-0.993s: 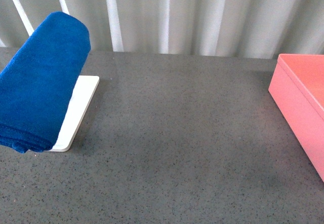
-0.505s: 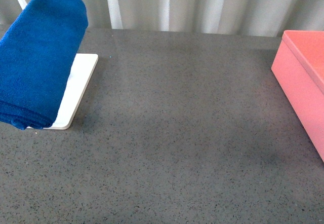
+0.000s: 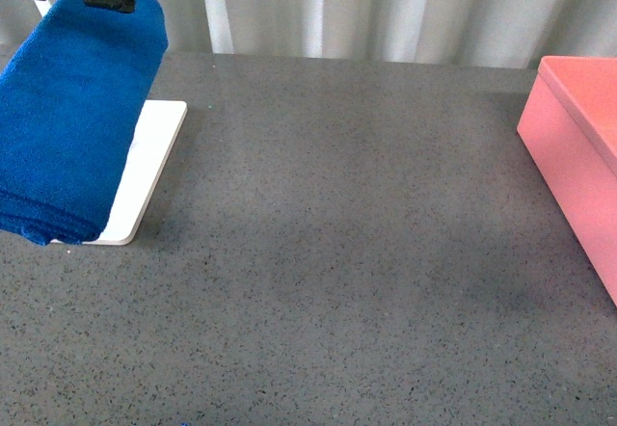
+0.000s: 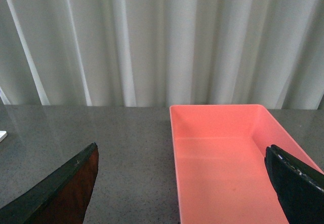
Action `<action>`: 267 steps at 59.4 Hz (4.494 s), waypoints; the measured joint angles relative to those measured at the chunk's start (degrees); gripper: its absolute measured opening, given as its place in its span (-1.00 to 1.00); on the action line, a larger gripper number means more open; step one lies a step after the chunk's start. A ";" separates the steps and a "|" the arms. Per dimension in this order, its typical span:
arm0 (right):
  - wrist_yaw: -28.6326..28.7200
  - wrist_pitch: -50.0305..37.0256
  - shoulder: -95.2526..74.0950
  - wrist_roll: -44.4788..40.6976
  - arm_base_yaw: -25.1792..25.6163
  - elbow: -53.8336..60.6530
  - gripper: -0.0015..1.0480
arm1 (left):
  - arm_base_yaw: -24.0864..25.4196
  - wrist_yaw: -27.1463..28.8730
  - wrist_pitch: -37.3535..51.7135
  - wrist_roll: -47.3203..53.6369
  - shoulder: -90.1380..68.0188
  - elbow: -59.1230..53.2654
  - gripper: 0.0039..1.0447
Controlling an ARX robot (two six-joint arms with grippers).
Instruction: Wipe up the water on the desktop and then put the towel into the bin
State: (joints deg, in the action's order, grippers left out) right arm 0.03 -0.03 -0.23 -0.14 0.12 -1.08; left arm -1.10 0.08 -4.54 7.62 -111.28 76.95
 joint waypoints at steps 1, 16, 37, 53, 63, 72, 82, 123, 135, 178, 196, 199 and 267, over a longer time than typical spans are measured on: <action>0.02 0.00 0.00 -0.02 0.00 0.00 0.86 | 0.02 0.00 0.09 0.13 -0.09 0.00 0.88; 0.00 0.00 0.00 0.00 0.00 0.00 0.86 | 0.57 1.95 1.36 1.77 -3.87 0.00 0.88; 0.00 0.00 0.00 -0.02 0.00 0.00 0.86 | 0.63 2.82 3.50 2.25 -4.42 -0.02 0.02; 0.00 0.00 0.00 -0.02 0.00 0.00 0.86 | 1.66 2.49 3.06 2.21 -4.42 -0.59 -0.83; 0.00 0.00 0.00 0.00 0.00 0.00 0.86 | 2.12 0.20 2.19 1.90 -3.58 -0.66 -0.94; 0.02 0.00 0.00 0.00 0.00 0.00 0.86 | 2.89 -4.72 -0.85 0.28 -1.14 0.02 -0.94; 0.00 0.00 0.00 -0.02 0.00 0.00 0.86 | 3.19 -11.17 -3.41 -2.56 4.26 1.38 -0.94; 0.00 0.00 0.00 -0.02 0.00 0.00 0.86 | -15.04 -26.36 10.91 -13.73 15.41 -10.51 -0.94; 0.33 0.11 -0.11 0.22 0.04 -0.04 0.86 | -15.04 -25.99 10.91 -13.73 15.10 -10.51 -0.94; 46.82 -14.16 -93.42 8.17 -6.58 -49.42 0.86 | -15.15 -25.97 10.93 -13.75 15.08 -10.51 -0.94; 46.14 -23.32 -103.86 12.59 -13.66 -53.62 0.86 | -15.15 -25.99 10.93 -13.75 15.08 -10.51 -0.94; 45.79 -23.32 -104.96 12.70 -14.27 -54.64 0.86 | -15.15 -25.99 10.93 -13.73 15.08 -10.51 -0.94; 39.08 -28.72 -111.27 19.39 -20.00 -62.88 -0.90 | -15.10 -25.88 10.95 -13.79 15.08 -10.51 0.07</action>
State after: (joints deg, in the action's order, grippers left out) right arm 39.11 -28.75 -111.50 19.25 -19.88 -63.96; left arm -16.21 -25.80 6.42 -6.17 -96.20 66.43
